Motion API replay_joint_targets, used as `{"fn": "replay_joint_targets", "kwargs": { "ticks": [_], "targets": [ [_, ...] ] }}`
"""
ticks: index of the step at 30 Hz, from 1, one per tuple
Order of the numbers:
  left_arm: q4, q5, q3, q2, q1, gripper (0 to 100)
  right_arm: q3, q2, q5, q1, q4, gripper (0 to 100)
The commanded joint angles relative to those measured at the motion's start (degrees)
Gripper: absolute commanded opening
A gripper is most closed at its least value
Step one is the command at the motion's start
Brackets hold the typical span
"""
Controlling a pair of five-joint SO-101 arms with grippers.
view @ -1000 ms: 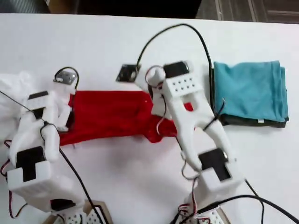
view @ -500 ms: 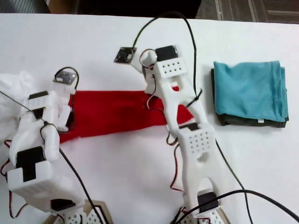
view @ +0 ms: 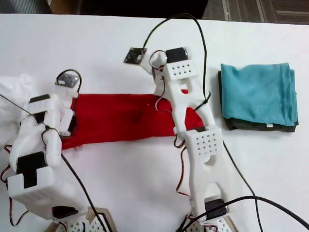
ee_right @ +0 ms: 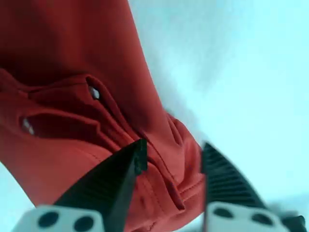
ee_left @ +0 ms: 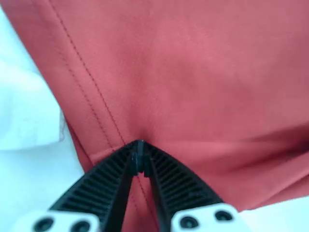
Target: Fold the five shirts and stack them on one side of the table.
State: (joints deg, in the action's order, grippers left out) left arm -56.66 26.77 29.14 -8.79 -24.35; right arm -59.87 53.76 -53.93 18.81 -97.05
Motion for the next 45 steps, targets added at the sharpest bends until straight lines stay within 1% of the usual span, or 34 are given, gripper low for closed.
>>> {"fn": "replay_joint_targets", "kwargs": {
  "ticks": [1, 3, 6, 8, 10, 11, 12, 13, 16, 20, 25, 29, 34, 36, 38, 39, 40, 42, 45],
  "targets": [
    [1.1, 0.0, 0.0, 0.0, 0.2, 3, -2.5, -0.8, 1.9, -2.2, 1.2, 27.9],
    [1.1, 0.0, 0.0, 0.0, 0.2, 3, -3.9, -1.6, 4.2, -3.1, 1.5, 27.9],
    [1.1, 0.0, 0.0, 0.0, 0.2, 3, -6.6, -4.6, 7.3, -3.4, -1.2, 26.0],
    [1.1, 0.0, 0.0, 0.0, 0.2, 3, -5.5, -8.7, 10.1, -3.4, -1.4, 17.7],
    [1.1, 0.0, 0.0, 0.0, 0.2, 3, -2.8, -13.1, 12.4, -3.1, -1.4, 2.2],
    [1.1, 0.0, 0.0, 0.0, 0.2, 3, -0.3, -15.4, 13.0, -2.9, -1.4, 1.0],
    [1.1, 0.0, 0.0, 0.0, 0.1, 3, 2.9, -17.8, 13.3, -2.9, -1.4, 4.6],
    [1.1, 0.0, 0.0, 0.0, 0.1, 3, 6.3, -20.4, 13.5, -2.9, -1.4, 5.0],
    [1.1, 0.0, 0.0, 0.0, 0.1, 3, 20.0, -28.4, 13.5, -3.5, -1.4, 1.9],
    [1.1, 0.0, 0.0, 0.0, 0.1, 3, 36.2, -36.9, 13.5, -4.6, -0.9, 3.9],
    [1.1, 0.0, 0.0, 0.0, 0.2, 3, 47.6, -39.2, 13.5, -4.5, 2.9, 11.7],
    [1.1, 0.0, 0.0, 0.0, 0.2, 3, 50.7, -37.8, 13.5, -4.5, 7.5, 11.1],
    [1.1, 0.0, 0.0, 0.0, 0.2, 3, 50.5, -33.6, 13.5, -4.7, 11.6, 11.1],
    [1.1, 0.0, 0.0, 0.0, 0.2, 3, 50.4, -31.7, 13.5, -4.9, 13.8, 8.6],
    [1.1, 0.0, 0.0, 0.0, 0.2, 3, 50.4, -30.5, 13.5, -4.9, 16.4, 2.3],
    [1.1, 0.0, 0.0, 0.0, 0.2, 3, 50.4, -30.2, 13.5, -4.9, 17.6, 1.4],
    [1.1, 0.0, 0.0, 0.0, 0.2, 3, 50.4, -30.0, 13.5, -4.9, 18.5, 2.7],
    [1.1, 0.0, 0.0, 0.0, 0.2, 3, 49.9, -30.0, 13.5, -4.9, 19.8, 1.9],
    [1.1, 0.0, 0.0, 0.0, 0.2, 3, 46.1, -29.8, 13.4, -5.0, 18.8, 2.0]
  ]
}}
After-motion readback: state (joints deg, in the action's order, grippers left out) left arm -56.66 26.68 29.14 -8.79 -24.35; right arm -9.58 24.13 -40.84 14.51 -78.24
